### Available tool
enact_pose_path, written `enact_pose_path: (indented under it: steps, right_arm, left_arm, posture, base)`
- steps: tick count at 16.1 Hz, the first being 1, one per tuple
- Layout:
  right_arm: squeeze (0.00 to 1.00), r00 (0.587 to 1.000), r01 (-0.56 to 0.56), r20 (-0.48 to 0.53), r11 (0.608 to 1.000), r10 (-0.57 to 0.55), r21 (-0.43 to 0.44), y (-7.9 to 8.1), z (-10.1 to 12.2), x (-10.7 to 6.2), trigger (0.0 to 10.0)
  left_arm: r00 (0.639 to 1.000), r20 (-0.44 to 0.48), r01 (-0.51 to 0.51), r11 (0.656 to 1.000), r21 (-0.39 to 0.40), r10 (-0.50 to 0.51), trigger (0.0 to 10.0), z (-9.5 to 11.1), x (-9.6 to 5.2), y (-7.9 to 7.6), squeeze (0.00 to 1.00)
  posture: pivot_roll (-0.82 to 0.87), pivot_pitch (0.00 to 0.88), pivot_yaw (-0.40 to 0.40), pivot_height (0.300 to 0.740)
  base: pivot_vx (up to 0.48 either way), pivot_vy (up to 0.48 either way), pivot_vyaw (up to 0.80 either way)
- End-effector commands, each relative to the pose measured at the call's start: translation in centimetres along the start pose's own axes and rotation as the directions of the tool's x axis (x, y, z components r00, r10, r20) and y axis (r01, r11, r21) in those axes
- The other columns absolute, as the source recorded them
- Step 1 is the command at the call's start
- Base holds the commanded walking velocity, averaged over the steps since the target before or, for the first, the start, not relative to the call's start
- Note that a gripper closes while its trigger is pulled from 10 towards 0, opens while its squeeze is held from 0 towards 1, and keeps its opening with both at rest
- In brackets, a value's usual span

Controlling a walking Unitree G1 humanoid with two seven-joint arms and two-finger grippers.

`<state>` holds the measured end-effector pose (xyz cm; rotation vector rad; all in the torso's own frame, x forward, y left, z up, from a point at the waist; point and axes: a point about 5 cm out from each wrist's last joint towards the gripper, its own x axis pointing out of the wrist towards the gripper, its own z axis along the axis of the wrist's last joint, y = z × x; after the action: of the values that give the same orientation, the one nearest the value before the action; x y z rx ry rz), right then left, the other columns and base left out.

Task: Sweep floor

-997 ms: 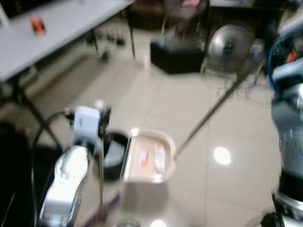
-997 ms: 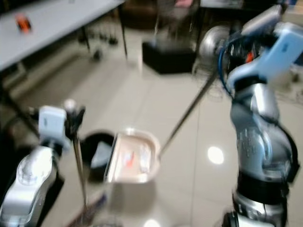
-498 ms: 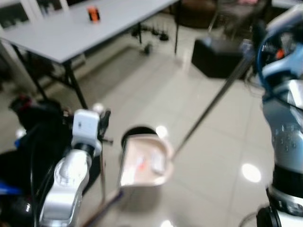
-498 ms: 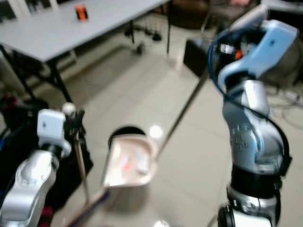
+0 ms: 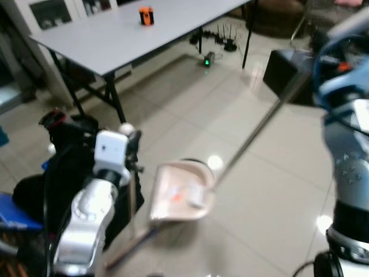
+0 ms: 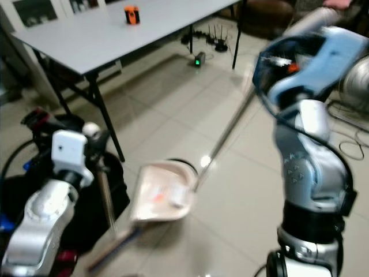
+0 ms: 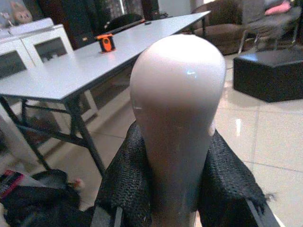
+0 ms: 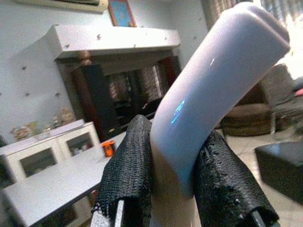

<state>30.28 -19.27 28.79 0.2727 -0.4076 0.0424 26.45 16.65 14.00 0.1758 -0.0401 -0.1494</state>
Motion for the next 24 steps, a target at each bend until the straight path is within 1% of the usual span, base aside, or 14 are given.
enact_pose_path:
  steps: [1,6,11,16,19,20,21,22,23,24]
  right_arm:
    - [0.0,0.998,0.013,0.058,1.0,-0.012,-0.015,-0.4,1.4,0.0,10.0]
    - [0.0,0.997,0.021,0.069,0.999,-0.018,-0.041,-0.7,1.4,0.0,10.0]
    - [0.0,0.995,0.057,0.091,0.997,-0.052,-0.054,-1.4,1.6,-0.2,10.0]
    - [0.0,0.992,0.056,0.117,0.996,-0.048,-0.068,-1.5,1.7,-0.3,10.0]
    - [0.0,0.988,0.024,0.154,0.991,-0.003,-0.135,-1.0,1.7,-0.2,10.0]
    - [0.0,0.986,0.001,0.165,0.987,0.025,-0.158,-0.5,1.7,-0.2,10.0]
    - [0.0,0.983,-0.042,0.166,0.977,0.078,-0.21,0.3,1.6,-0.1,10.0]
    - [0.0,0.982,-0.05,0.168,0.974,0.088,-0.221,0.5,1.6,-0.1,10.0]
    - [0.0,0.972,-0.094,0.183,0.96,0.146,-0.263,1.5,1.4,-0.1,10.0]
    - [0.0,0.97,-0.104,0.186,0.955,0.159,-0.276,1.8,1.3,-0.2,10.0]
  left_arm:
    - [1.0,0.023,0.013,1.0,0.001,-0.013,10.0,0.6,0.3,-0.4,0.0]
    - [1.0,0.022,0.019,1.0,-0.01,-0.019,10.0,0.4,0.3,-0.6,0.0]
    - [0.999,0.021,0.031,1.0,-0.002,-0.031,10.0,0.4,0.3,-0.7,0.0]
    - [1.0,0.022,0.017,1.0,0.008,-0.017,10.0,0.3,0.2,-0.5,0.0]
    - [1.0,0.019,-0.002,1.0,0.014,0.001,10.0,0.3,0.2,-0.1,0.0]
    - [1.0,0.019,-0.005,1.0,0.013,0.004,10.0,0.3,0.2,0.0,0.0]
    - [1.0,0.021,-0.007,1.0,0.013,0.007,10.0,0.3,0.3,0.1,0.0]
    - [1.0,0.021,-0.007,1.0,0.013,0.007,10.0,0.3,0.3,0.1,0.0]
    - [1.0,0.024,-0.013,1.0,0.009,0.013,10.0,0.3,0.3,0.1,0.0]
    - [1.0,0.024,-0.013,1.0,0.009,0.013,10.0,0.3,0.3,0.1,0.0]
  posture:
    - [-0.03,0.036,0.05,0.74]
    - [-0.03,0.037,0.049,0.74]
    - [-0.03,0.041,0.052,0.74]
    - [-0.02,0.045,0.055,0.74]
    - [-0.01,0.043,0.062,0.74]
    - [-0.01,0.041,0.063,0.74]
    - [-0.01,0.041,0.065,0.74]
    - [-0.01,0.041,0.065,0.74]
    - [-0.01,0.037,0.065,0.74]
    - [-0.01,0.037,0.065,0.74]
  base:
    - [0.364,0.0,0.0]
    - [0.364,0.0,0.0]
    - [0.365,0.0,0.0]
    - [0.343,0.0,0.0]
    - [0.0,0.0,0.0]
    - [0.0,0.0,0.0]
    - [0.0,0.0,0.0]
    - [0.0,0.0,0.0]
    - [0.0,0.0,0.0]
    - [0.0,0.0,0.0]
